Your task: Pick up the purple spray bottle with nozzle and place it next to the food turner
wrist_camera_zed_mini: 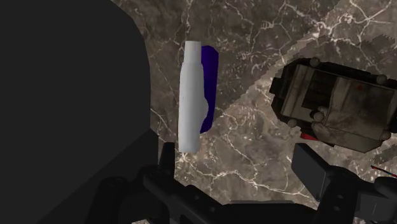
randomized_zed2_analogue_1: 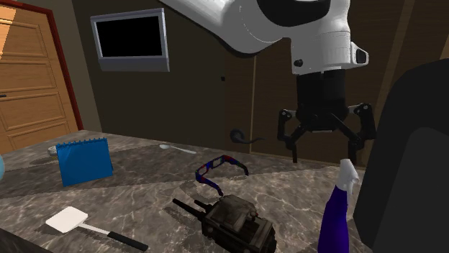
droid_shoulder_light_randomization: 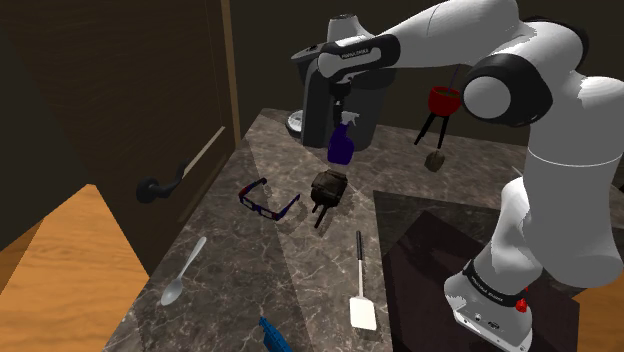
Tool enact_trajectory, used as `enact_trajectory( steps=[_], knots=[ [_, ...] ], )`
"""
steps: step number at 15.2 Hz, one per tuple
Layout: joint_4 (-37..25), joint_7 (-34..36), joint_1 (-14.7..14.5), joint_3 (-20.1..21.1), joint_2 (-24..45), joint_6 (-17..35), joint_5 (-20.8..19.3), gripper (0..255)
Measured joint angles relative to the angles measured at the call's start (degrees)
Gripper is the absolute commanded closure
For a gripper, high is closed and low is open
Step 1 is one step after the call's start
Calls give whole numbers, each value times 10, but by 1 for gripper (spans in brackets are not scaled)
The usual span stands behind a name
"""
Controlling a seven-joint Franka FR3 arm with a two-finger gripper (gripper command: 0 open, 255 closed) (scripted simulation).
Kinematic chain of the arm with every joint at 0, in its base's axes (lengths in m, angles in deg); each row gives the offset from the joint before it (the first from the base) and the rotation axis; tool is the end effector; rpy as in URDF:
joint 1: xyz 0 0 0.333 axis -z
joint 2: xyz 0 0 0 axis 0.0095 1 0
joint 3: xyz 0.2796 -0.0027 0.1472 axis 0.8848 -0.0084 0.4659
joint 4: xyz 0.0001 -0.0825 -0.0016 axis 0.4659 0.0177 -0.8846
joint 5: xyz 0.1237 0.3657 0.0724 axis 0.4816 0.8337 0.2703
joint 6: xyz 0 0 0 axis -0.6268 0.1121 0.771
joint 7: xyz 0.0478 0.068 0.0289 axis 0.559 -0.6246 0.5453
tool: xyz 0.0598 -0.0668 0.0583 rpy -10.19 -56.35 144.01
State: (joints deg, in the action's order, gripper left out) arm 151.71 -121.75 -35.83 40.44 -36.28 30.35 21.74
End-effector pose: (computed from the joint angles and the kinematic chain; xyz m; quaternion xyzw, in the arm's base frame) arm 0.6506 -0.0729 0.4242 0.9481 0.3009 -0.0320 0.0973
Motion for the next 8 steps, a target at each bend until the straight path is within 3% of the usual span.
enact_trajectory(
  steps=[7, 8],
  knots=[
    [8, -2, 2, 1, 4, 11, 3, 0],
    [8, -2, 2, 1, 4, 11, 3, 255]
  ],
)
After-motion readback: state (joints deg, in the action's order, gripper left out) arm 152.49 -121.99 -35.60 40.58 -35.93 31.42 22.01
